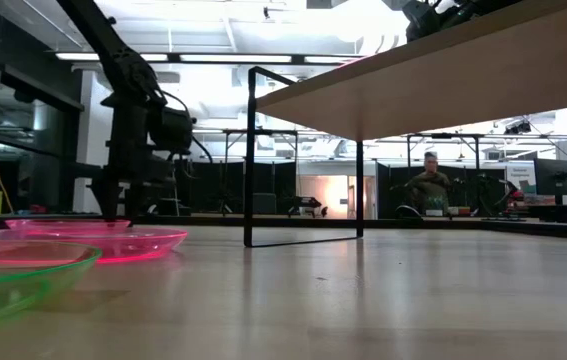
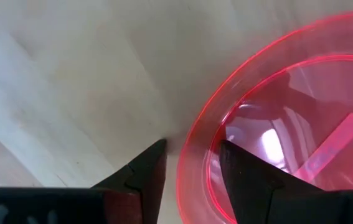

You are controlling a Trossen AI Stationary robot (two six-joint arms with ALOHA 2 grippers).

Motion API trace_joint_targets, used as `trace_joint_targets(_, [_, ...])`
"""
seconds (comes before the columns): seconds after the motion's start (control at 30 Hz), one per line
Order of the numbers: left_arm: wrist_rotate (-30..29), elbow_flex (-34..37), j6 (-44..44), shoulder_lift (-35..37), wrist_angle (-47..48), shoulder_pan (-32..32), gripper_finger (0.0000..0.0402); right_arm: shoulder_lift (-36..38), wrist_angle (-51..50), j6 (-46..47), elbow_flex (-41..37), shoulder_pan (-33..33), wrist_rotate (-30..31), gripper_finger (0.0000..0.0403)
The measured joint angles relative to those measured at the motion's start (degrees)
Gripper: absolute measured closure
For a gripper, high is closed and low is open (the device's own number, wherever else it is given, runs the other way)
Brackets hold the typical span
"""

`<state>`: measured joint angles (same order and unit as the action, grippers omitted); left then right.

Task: Place and stack plates onto a shelf
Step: Stack the top pink plate on top of the pink plate on the shelf

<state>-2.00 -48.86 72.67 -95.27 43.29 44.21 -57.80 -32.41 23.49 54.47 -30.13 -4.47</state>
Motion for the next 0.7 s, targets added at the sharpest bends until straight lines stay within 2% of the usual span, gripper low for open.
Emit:
trace_joint_targets(0.13, [0.0, 0.0, -0.1, -0.7, 0.1, -0.2, 0.0260, 0.0, 0.0, 0.2, 0.0, 0.0, 0.0, 0.0252])
trace_joint_targets(0.23, [-0.6, 0.1, -0.3, -0.3, 0.1, -0.2, 0.0274, 0.0, 0.0, 0.5, 0.0, 0.0, 0.3, 0.0252])
trace_joint_targets(0.3, [-1.4, -0.1, -1.3, 0.0, 0.2, -0.3, 0.0299, 0.0, 0.0, 0.5, 0.0, 0.0, 0.8, 0.0252])
trace_joint_targets(0.47, [-2.2, -2.6, -8.5, 0.0, -0.3, -0.3, 0.0389, 0.0, 0.0, 0.1, 0.0, 0.0, 1.5, 0.0252])
trace_joint_targets(0.7, [-1.6, -11.0, -20.2, 0.5, -0.1, 1.1, 0.0399, 0.0, 0.0, -1.1, 0.0, 0.0, 1.4, 0.0252])
